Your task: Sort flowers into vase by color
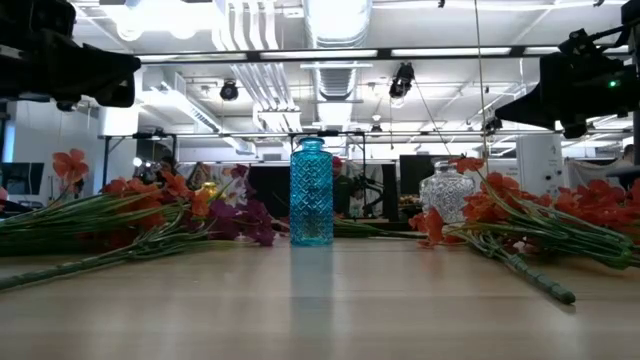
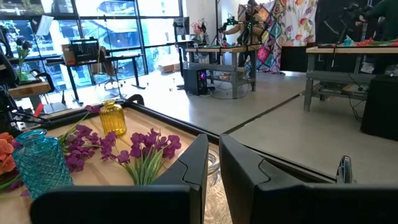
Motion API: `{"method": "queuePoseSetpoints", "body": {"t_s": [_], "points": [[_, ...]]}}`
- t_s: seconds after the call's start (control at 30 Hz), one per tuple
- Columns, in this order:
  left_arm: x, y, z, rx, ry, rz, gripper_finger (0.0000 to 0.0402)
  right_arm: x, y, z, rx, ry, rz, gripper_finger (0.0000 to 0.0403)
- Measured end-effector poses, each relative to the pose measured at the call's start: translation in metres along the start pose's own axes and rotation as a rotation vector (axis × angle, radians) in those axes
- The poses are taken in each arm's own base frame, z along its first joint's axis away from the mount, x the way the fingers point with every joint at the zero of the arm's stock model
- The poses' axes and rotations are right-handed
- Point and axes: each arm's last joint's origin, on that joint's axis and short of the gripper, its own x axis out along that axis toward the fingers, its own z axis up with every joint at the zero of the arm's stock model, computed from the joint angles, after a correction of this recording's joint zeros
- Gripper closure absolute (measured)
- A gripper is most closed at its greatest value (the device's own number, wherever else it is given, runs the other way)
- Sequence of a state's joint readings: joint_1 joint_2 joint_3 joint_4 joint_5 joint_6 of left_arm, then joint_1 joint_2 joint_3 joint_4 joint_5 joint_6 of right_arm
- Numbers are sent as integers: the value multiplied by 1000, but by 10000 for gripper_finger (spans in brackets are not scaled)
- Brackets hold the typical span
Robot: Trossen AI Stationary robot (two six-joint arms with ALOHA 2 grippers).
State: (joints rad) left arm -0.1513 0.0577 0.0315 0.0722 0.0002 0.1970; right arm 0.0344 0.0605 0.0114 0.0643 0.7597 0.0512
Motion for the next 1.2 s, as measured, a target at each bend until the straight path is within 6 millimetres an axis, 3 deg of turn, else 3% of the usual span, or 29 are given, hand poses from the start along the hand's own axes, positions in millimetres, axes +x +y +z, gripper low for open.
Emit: {"method": "queuePoseSetpoints", "body": {"t_s": [0.8,0.9,1.1,1.2], "points": [[0,0,0,0,0,0,393,0,0,0,8,0,1,369],[0,0,0,0,0,0,393,0,1,0,141,2,16,369],[0,0,0,0,0,0,393,0,4,2,662,37,139,369],[0,0,1,4,-7,2,393,0,5,2,711,52,169,369]]}}
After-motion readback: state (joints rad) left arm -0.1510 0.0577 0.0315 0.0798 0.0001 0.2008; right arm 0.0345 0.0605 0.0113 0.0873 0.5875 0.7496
